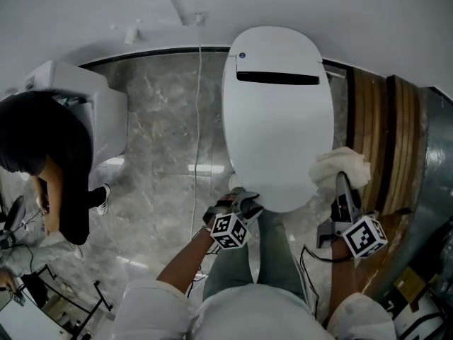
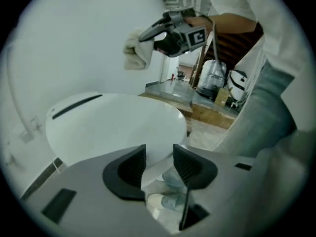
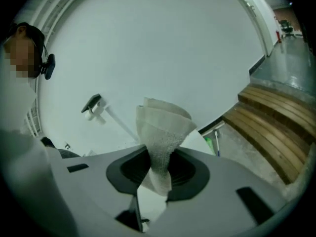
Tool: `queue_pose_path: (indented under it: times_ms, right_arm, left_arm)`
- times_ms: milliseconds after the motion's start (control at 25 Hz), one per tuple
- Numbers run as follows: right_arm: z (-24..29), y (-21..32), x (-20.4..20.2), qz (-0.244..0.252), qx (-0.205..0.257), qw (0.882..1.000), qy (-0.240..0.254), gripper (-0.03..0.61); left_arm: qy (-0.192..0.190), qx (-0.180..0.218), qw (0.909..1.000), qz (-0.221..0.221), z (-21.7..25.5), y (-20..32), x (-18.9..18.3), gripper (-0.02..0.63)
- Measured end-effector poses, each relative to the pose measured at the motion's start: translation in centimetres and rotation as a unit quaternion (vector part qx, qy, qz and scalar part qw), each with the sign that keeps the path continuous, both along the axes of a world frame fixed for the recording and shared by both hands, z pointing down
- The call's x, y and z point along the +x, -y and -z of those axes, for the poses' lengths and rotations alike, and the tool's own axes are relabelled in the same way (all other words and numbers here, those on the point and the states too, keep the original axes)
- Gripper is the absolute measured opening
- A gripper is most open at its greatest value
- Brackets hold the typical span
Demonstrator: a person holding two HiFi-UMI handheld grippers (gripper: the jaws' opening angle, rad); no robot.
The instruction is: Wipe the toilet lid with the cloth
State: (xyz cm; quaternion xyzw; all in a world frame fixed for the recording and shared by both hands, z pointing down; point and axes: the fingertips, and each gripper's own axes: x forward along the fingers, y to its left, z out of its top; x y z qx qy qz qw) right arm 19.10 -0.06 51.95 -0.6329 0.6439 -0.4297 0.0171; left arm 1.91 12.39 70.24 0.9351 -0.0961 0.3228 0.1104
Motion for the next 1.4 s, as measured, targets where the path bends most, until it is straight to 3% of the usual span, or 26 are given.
queue_pose_path:
  times_ms: [120, 280, 720, 800, 840, 880, 920, 1040, 1120, 1200, 1400]
  right_arm:
    - [-4.5, -1.4, -1.7, 0.018, -0.028, 0.999, 0.024, 0.095]
    - [-7.8, -2.8, -2.2, 0.035, -0.054, 0.998, 0.026, 0.095]
    - [-10.9, 0.3, -2.5, 0.075, -0.063, 0.995, 0.003, 0.095]
    - [-11.4, 1.5, -3.5, 0.108, -0.069, 0.992, -0.010, 0.095]
    - [-11.6, 2.4, -4.5, 0.132, -0.071, 0.989, -0.016, 0.095]
    - [-11.8, 3.5, -5.7, 0.159, -0.073, 0.984, -0.019, 0.095]
    - [-12.2, 4.8, -7.1, 0.185, -0.075, 0.980, -0.015, 0.095]
    - [-14.7, 9.2, -12.4, 0.252, -0.096, 0.963, 0.026, 0.095]
    - [-17.4, 12.9, -16.3, 0.288, -0.120, 0.949, 0.038, 0.095]
    - [-19.5, 16.6, -20.1, 0.326, -0.138, 0.935, 0.019, 0.095]
    - [-23.4, 20.3, -27.0, 0.402, -0.198, 0.894, -0.003, 0.095]
  left_arm:
    - [0.030, -0.022, 0.9979, 0.052, -5.8, 0.1, 0.1, 0.195]
    - [0.049, -0.053, 0.9942, 0.079, -9.5, 0.6, 0.2, 0.190]
    - [0.064, -0.108, 0.9865, 0.105, -12.3, 0.6, 0.3, 0.190]
    - [0.047, -0.133, 0.9795, 0.144, -11.0, 2.0, -0.2, 0.185]
    - [0.026, -0.138, 0.9723, 0.187, -9.6, 3.9, -1.0, 0.155]
    - [0.001, -0.138, 0.9607, 0.241, -7.8, 6.3, -2.1, 0.078]
    - [-0.024, -0.135, 0.9443, 0.299, -5.8, 9.2, -3.6, 0.012]
    - [-0.075, -0.114, 0.8772, 0.460, -0.8, 18.1, -9.1, 0.012]
    - [-0.067, -0.088, 0.8419, 0.528, 0.8, 22.9, -12.4, 0.012]
    - [-0.044, -0.065, 0.8281, 0.555, 1.5, 26.1, -14.2, 0.012]
    - [-0.030, -0.050, 0.8311, 0.553, 2.7, 28.6, -14.8, 0.012]
